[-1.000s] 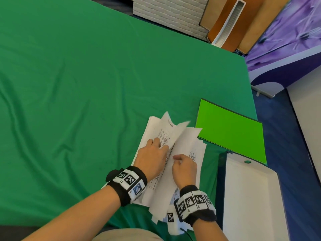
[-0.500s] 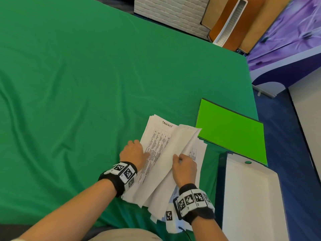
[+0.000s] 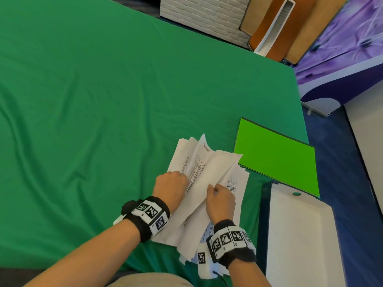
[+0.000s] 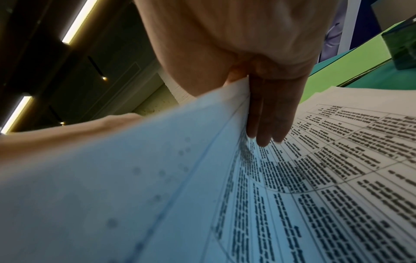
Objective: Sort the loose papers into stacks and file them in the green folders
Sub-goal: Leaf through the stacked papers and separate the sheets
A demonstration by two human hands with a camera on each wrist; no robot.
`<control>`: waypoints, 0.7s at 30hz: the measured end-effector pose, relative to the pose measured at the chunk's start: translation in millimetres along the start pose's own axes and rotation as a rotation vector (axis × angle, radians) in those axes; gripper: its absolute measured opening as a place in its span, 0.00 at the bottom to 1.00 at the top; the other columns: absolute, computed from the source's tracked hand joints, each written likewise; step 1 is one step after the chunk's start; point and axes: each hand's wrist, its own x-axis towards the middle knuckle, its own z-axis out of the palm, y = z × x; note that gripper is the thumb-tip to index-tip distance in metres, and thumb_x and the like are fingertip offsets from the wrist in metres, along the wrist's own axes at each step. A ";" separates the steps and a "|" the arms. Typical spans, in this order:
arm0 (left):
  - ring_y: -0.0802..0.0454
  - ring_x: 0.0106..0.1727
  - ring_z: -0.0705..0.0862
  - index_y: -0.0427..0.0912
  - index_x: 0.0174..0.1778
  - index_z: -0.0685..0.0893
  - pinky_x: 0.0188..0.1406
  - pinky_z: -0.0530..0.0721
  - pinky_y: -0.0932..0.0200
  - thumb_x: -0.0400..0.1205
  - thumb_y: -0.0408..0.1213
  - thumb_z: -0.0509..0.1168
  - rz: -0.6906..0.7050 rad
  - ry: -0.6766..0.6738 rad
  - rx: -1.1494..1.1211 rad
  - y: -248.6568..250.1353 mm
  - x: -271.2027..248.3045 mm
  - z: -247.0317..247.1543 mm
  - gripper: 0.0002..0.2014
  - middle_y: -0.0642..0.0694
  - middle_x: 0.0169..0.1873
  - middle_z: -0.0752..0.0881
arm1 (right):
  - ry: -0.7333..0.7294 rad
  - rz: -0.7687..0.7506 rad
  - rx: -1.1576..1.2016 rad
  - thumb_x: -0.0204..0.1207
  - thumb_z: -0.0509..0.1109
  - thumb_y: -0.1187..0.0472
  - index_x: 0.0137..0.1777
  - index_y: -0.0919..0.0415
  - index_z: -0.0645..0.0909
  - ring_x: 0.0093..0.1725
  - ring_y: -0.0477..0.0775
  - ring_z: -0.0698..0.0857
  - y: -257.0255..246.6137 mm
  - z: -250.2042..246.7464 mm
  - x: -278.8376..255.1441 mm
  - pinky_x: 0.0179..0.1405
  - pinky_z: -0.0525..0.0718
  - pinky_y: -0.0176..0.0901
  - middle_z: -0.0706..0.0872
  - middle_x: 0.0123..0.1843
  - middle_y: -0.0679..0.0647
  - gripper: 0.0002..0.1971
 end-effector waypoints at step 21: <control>0.48 0.41 0.81 0.45 0.46 0.70 0.42 0.83 0.52 0.83 0.59 0.61 -0.294 -0.161 -0.324 -41.8 8.4 46.3 0.19 0.48 0.43 0.80 | -0.021 0.042 -0.021 0.87 0.56 0.54 0.32 0.60 0.73 0.39 0.57 0.80 2.6 -0.1 0.4 0.39 0.73 0.44 0.81 0.36 0.57 0.20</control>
